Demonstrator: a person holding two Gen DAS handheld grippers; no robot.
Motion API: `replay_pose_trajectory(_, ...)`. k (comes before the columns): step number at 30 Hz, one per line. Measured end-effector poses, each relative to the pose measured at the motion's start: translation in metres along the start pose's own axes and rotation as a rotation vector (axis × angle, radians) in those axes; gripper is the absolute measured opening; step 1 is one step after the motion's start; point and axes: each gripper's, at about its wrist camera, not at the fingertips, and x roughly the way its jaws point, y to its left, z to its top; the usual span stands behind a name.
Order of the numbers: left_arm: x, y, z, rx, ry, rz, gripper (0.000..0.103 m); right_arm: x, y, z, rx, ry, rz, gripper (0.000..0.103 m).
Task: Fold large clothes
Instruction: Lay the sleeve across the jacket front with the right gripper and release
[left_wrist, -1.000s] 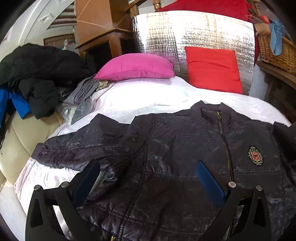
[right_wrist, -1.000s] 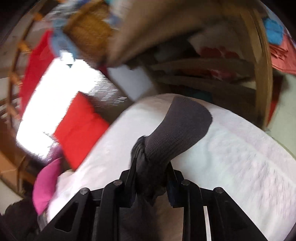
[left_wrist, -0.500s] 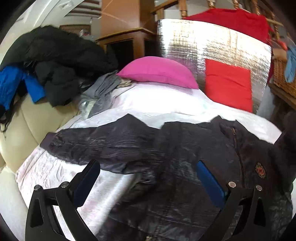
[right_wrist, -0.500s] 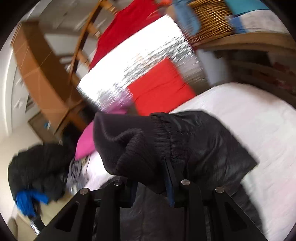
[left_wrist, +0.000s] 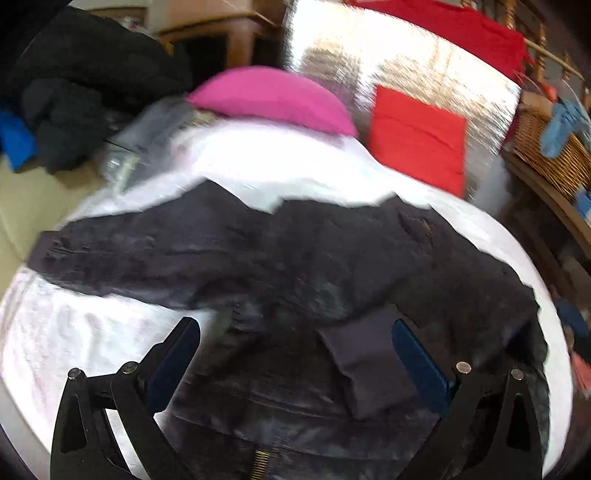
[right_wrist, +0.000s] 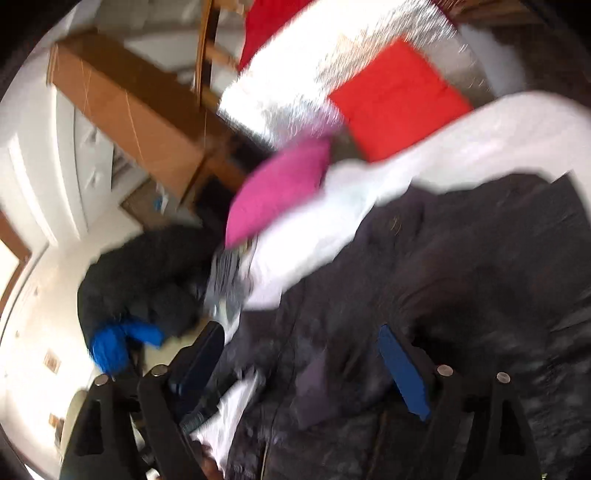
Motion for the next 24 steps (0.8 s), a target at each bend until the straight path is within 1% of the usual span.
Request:
replay_pose_trajectory(1, 0.006, -0.003, -0.002, 0.001, 0.025, -0.021, 0.103, 0.002, 0.001, 0.008, 0.007, -0.013, -0.037, 0.088)
replay_pose_trajectory(2, 0.009, -0.004, -0.003, 0.005, 0.039, -0.033, 0.103, -0.004, -0.009, 0.014, 0.020, -0.022, -0.079, 0.088)
replay_pose_trajectory(4, 0.018, -0.013, -0.008, 0.029, 0.090, -0.086, 0.103, -0.020, -0.038, 0.027, 0.056, -0.064, -0.186, 0.088)
replay_pose_trajectory(5, 0.020, -0.016, -0.010, 0.037, 0.101, -0.103, 0.101, -0.028, -0.053, 0.031, 0.083, -0.088, -0.245, 0.088)
replay_pose_trajectory(6, 0.022, -0.021, -0.013, 0.048, 0.115, -0.137, 0.097, -0.032, -0.065, 0.036, 0.112, -0.101, -0.283, 0.088)
replay_pose_trajectory(8, 0.023, -0.031, -0.018, 0.091, 0.129, -0.161, 0.074, -0.040, -0.104, 0.045, 0.208, -0.115, -0.340, 0.088)
replay_pose_trajectory(9, 0.024, -0.036, -0.021, 0.116, 0.135, -0.167, 0.073, -0.046, -0.118, 0.047, 0.245, -0.119, -0.349, 0.088)
replay_pose_trajectory(10, 0.025, -0.041, -0.023, 0.134, 0.138, -0.172, 0.073, -0.047, -0.133, 0.049, 0.287, -0.121, -0.361, 0.088)
replay_pose_trajectory(12, 0.026, -0.050, -0.027, 0.165, 0.140, -0.183, 0.075, -0.037, -0.157, 0.053, 0.327, -0.086, -0.407, 0.087)
replay_pose_trajectory(13, 0.026, -0.054, -0.029, 0.184, 0.139, -0.179, 0.078, -0.035, -0.164, 0.053, 0.327, -0.074, -0.424, 0.087)
replay_pose_trajectory(14, 0.025, -0.060, -0.032, 0.210, 0.134, -0.165, 0.088, -0.030, -0.170, 0.051, 0.330, -0.061, -0.430, 0.087)
replay_pose_trajectory(15, 0.027, -0.067, -0.035, 0.241, 0.127, -0.141, 0.093, -0.022, -0.176, 0.050, 0.338, -0.043, -0.420, 0.087)
replay_pose_trajectory(16, 0.029, -0.072, -0.037, 0.266, 0.122, -0.120, 0.096, -0.012, -0.181, 0.048, 0.340, -0.030, -0.408, 0.086)
replay_pose_trajectory(17, 0.031, -0.075, -0.040, 0.285, 0.125, -0.106, 0.096, -0.012, -0.187, 0.045, 0.334, -0.015, -0.403, 0.085)
replay_pose_trajectory(19, 0.044, -0.081, -0.044, 0.323, 0.161, -0.086, 0.096, 0.000, -0.187, 0.041, 0.297, 0.021, -0.430, 0.080)
replay_pose_trajectory(21, 0.054, -0.083, -0.046, 0.332, 0.193, -0.066, 0.096, 0.013, -0.184, 0.038, 0.240, 0.067, -0.488, 0.063)
replay_pose_trajectory(22, 0.061, -0.082, -0.048, 0.326, 0.204, -0.067, 0.091, 0.005, -0.188, 0.032, 0.222, 0.080, -0.510, 0.059)
replay_pose_trajectory(23, 0.064, -0.081, -0.047, 0.320, 0.211, -0.077, 0.083, 0.005, -0.187, 0.031, 0.200, 0.085, -0.536, 0.050)
replay_pose_trajectory(24, 0.069, -0.080, -0.046, 0.311, 0.225, -0.078, 0.065, 0.004, -0.185, 0.031, 0.188, 0.086, -0.541, 0.040)
